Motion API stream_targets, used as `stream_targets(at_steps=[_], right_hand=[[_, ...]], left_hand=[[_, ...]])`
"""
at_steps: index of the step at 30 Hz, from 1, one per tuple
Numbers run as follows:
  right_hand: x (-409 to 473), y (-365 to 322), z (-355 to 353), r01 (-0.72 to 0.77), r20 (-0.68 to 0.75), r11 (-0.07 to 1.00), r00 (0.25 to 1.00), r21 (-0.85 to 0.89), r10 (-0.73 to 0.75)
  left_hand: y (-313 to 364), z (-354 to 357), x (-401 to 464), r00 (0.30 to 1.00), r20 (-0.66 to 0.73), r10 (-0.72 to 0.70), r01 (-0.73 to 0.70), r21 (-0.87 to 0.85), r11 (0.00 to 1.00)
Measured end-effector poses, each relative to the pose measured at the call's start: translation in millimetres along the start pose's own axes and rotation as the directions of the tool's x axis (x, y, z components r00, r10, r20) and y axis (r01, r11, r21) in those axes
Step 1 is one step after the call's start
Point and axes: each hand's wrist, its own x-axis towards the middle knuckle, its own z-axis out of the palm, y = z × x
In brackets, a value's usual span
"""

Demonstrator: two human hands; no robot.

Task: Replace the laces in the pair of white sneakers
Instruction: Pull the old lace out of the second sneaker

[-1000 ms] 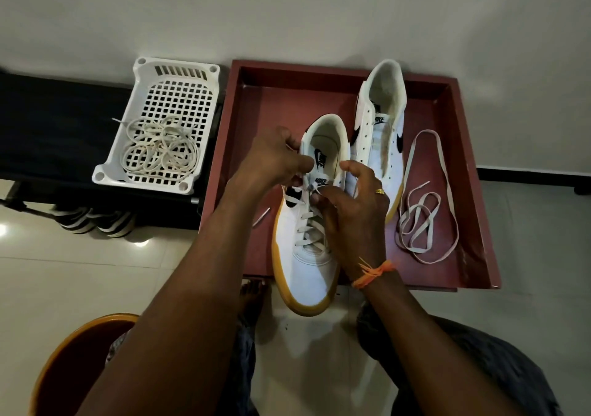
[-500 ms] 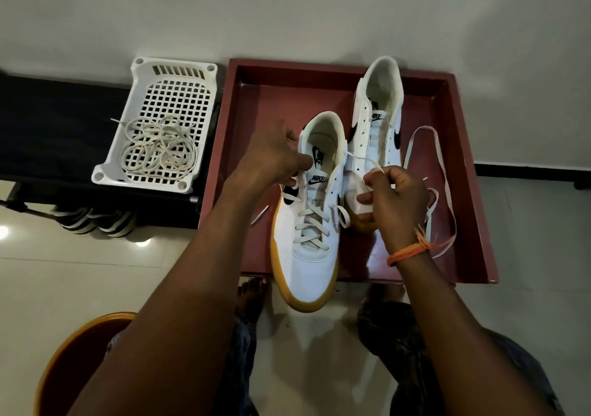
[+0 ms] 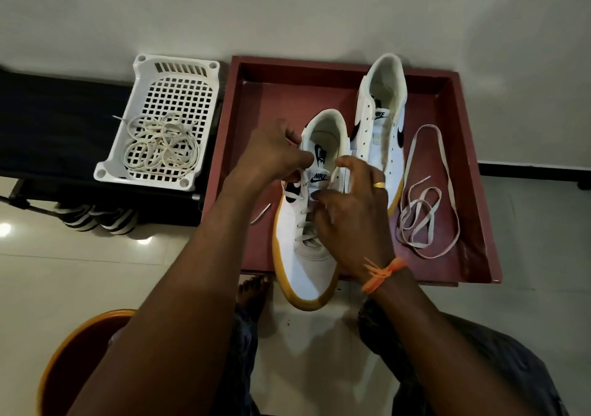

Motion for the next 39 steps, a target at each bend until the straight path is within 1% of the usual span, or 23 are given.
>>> stream_targets(at_steps=[2, 4, 5, 7, 9, 10, 11, 13, 15, 17, 19, 21, 23, 26, 29, 31, 32, 34, 36, 37, 39], right_hand=[[-4.9, -4.4, 9.2, -0.004, 0.082, 0.996, 0.997, -0.089, 0.011], [-5.7, -2.9, 12.1, -0.017, 0.089, 0.996, 0.996, -0.086, 0.025], [-5.2, -2.0, 12.7, -0.029, 0.077, 0.999, 0.997, -0.046, 0.032], [-3.7, -1.5, 12.4, -0.068, 0.017, 0.991, 0.998, 0.116, 0.066], [-5.7, -2.9, 9.0, -0.126, -0.078, 0.943, 0.985, 0.307, 0.157], [-8.8, -3.5, 4.9, -0.162, -0.121, 0.913, 0.968, 0.373, 0.221], [-12.4, -2.4, 1.0, -0.199, -0.142, 0.887, 0.949, 0.416, 0.280], [-19.8, 0.5, -5.3, -0.260, -0.120, 0.859, 0.931, 0.442, 0.344], [-23.0, 2.5, -7.8, -0.233, -0.128, 0.890, 0.944, 0.392, 0.304], [-19.8, 2.8, -6.3, -0.131, -0.128, 0.957, 0.977, 0.258, 0.168], [-12.9, 2.5, 0.0, -0.039, -0.059, 0.997, 0.997, 0.066, 0.043], [-6.7, 0.0, 10.4, -0.012, 0.017, 0.999, 1.000, -0.051, 0.013], [-3.1, -0.9, 16.3, -0.034, 0.011, 0.999, 0.999, -0.035, 0.034], [-1.9, 2.6, 7.8, -0.076, -0.132, 0.989, 0.987, 0.128, 0.093], [-8.5, 12.8, -7.9, -0.182, -0.220, 0.944, 0.944, 0.274, 0.246], [-15.4, 18.6, -15.6, -0.236, -0.244, 0.921, 0.916, 0.310, 0.318], [-17.8, 19.2, -18.3, -0.238, -0.253, 0.925, 0.914, 0.295, 0.316], [-18.0, 14.9, -19.2, -0.175, -0.239, 0.963, 0.945, 0.203, 0.222], [-12.9, 9.3, -10.4, -0.070, -0.149, 0.997, 0.986, 0.032, 0.074], [-9.9, 6.1, -3.0, -0.048, -0.087, 0.998, 0.995, -0.042, 0.044], [-4.2, -1.1, 10.8, -0.084, -0.002, 0.992, 0.996, -0.093, 0.084]], left_hand=[[-0.3, -0.2, 0.3, 1.000, -0.004, -0.006, 0.006, -0.009, 1.000], [0.1, 0.0, 0.4, 1.000, -0.010, -0.009, 0.009, -0.012, 1.000], [0.0, 0.1, 0.4, 1.000, -0.017, -0.009, 0.009, -0.012, 1.000], [-0.1, 1.1, 0.5, 0.999, -0.034, -0.005, 0.005, -0.005, 1.000], [-1.2, 1.0, 0.9, 0.999, -0.047, -0.002, 0.002, 0.006, 1.000], [-0.7, 0.9, 0.4, 0.999, -0.047, -0.010, 0.010, 0.000, 1.000], [0.1, 0.8, -0.2, 0.999, -0.045, -0.020, 0.020, -0.011, 1.000], [1.4, 1.6, -1.5, 0.999, -0.038, -0.028, 0.026, -0.031, 0.999], [2.6, 2.6, -3.1, 0.999, -0.032, -0.016, 0.015, -0.027, 1.000], [3.1, 2.5, -3.9, 1.000, -0.025, -0.011, 0.011, -0.017, 1.000], [3.7, 1.8, -3.9, 1.000, -0.022, -0.010, 0.010, -0.014, 1.000], [4.1, 1.2, -4.5, 1.000, -0.020, -0.011, 0.011, -0.010, 1.000], [4.9, 1.6, -5.0, 1.000, -0.016, -0.007, 0.007, 0.000, 1.000], [5.8, 1.5, -6.1, 1.000, -0.021, -0.005, 0.005, 0.004, 1.000], [6.7, 0.5, -7.6, 1.000, -0.030, 0.001, -0.002, -0.005, 1.000], [7.0, 0.4, -8.3, 1.000, -0.025, 0.001, -0.001, -0.019, 1.000], [7.2, 0.9, -8.5, 1.000, -0.024, -0.001, 0.000, -0.022, 1.000], [7.6, 1.4, -9.3, 1.000, -0.029, -0.002, 0.002, -0.015, 1.000], [8.0, 1.8, -10.0, 0.999, -0.032, 0.008, -0.008, -0.002, 1.000], [8.7, 1.9, -10.6, 0.999, -0.029, 0.013, -0.013, 0.003, 1.000], [8.8, 2.0, -10.8, 1.000, -0.020, 0.014, -0.014, 0.009, 1.000]])
